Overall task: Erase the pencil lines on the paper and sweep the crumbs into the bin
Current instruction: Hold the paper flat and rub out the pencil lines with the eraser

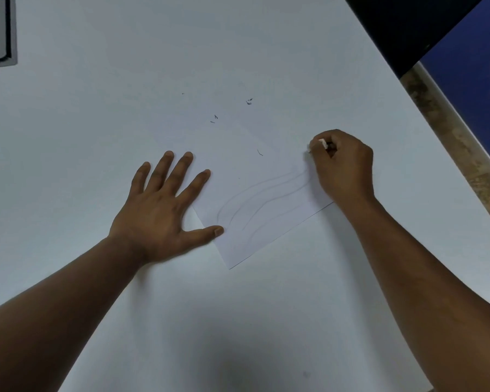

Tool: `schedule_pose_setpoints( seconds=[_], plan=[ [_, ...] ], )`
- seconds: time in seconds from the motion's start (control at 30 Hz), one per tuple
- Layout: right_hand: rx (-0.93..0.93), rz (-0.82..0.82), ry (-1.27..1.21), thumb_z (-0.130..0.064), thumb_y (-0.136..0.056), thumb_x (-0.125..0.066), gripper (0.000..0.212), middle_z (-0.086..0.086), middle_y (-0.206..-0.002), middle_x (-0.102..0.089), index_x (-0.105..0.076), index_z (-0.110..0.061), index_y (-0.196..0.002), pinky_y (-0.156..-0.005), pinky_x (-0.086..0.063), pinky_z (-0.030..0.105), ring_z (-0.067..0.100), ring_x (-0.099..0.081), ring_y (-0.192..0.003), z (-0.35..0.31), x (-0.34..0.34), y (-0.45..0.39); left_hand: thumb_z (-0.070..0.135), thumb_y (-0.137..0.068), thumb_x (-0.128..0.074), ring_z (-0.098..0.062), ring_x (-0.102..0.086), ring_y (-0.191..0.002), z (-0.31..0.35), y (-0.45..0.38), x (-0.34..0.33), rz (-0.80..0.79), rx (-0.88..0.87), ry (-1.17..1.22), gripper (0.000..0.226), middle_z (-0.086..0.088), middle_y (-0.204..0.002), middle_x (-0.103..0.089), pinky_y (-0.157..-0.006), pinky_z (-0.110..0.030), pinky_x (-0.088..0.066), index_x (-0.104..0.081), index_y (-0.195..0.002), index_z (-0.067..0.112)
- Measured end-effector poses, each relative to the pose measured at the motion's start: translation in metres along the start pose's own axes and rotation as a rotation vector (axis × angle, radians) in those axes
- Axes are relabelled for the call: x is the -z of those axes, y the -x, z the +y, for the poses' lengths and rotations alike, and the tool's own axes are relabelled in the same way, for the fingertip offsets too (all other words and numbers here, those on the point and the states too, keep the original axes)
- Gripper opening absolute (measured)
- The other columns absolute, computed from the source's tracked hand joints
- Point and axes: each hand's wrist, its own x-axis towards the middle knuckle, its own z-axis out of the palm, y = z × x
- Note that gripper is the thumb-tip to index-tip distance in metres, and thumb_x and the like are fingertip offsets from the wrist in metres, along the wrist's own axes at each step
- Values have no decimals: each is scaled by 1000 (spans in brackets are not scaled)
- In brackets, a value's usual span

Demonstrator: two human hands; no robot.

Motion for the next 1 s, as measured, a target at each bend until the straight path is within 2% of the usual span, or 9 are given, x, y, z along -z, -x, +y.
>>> schedule_pose_setpoints(
  seconds=[0.13, 0.3, 0.4, 0.5, 0.6, 0.67, 0.8, 0.93, 1.0],
  plan=[
    [84, -61, -50, -18, -90, -59, 14, -2, -85, -71, -72, -13, -89, -78, -52, 36, 17, -64, -80, -24, -13, 19, 93, -86, -11, -23, 13, -159, -1, 0, -1, 6, -3, -3, 97, 1, -174, 5, -128, -54, 0, -12, -165, 37],
    [334, -224, -32, -20, -91, -63, 15, 4, -85, -65, -74, -12, -98, -69, -48, 28, 18, -61, -72, -64, -46, 52, 90, -88, -12, -24, 12, -160, -2, 0, -3, 12, -7, -11, 94, 0, -174, 4, -128, -55, -1, -12, -165, 36],
    [449, -264, 82, -16, -92, -56, 17, 7, -80, -61, -72, -8, -90, -62, -44, 28, 22, -59, -68, -67, -54, 55, 90, -87, -13, -23, 15, -159, -1, -1, -2, -1, 1, -10, 94, 2, -174, 7, -128, -54, 1, -9, -165, 38],
    [351, -114, 190, -17, -88, -50, 22, 10, -74, -59, -67, -9, -77, -61, -40, 33, 29, -58, -66, -45, -49, 32, 91, -86, -14, -22, 16, -159, 0, -1, -2, -12, 7, -8, 95, 2, -174, 8, -128, -54, 2, -9, -165, 38],
    [184, -83, 174, -25, -89, -46, 27, 8, -79, -64, -68, -11, -82, -66, -46, 35, 27, -59, -73, -27, -35, 13, 92, -85, -11, -22, 17, -158, 0, -1, 0, -24, 15, -12, 95, 2, -174, 10, -128, -53, 4, -6, -165, 40],
    [149, -78, 121, -25, -90, -51, 23, 6, -82, -66, -70, -12, -88, -71, -49, 37, 25, -61, -77, -33, -32, 19, 93, -83, -7, -21, 20, -158, 0, -1, 2, -42, 19, -25, 96, 3, -173, 14, -127, -53, 5, -1, -164, 41],
    [243, -206, 5, -20, -92, -62, 17, 7, -90, -68, -72, -11, -101, -76, -50, 33, 22, -64, -80, -65, -42, 61, 99, -76, -1, -22, 23, -157, -1, -1, 3, -61, 11, -34, 106, 2, -172, 17, -127, -54, 5, 1, -164, 40],
    [417, -416, -22, -16, -91, -62, 11, 3, -83, -60, -71, -12, -95, -64, -50, 31, 17, -57, -71, -87, -51, 100, 99, -74, 2, -23, 20, -158, -1, -1, 3, -60, -5, -36, 108, 1, -173, 15, -127, -54, 5, 3, -163, 40],
    [485, -448, 32, -14, -90, -61, 11, 5, -82, -59, -70, -9, -91, -62, -49, 32, 21, -57, -71, -87, -51, 99, 99, -74, 1, -23, 20, -158, -2, -2, 2, -61, -7, -35, 108, 1, -173, 15, -127, -54, 6, 3, -164, 40]
  ],
)
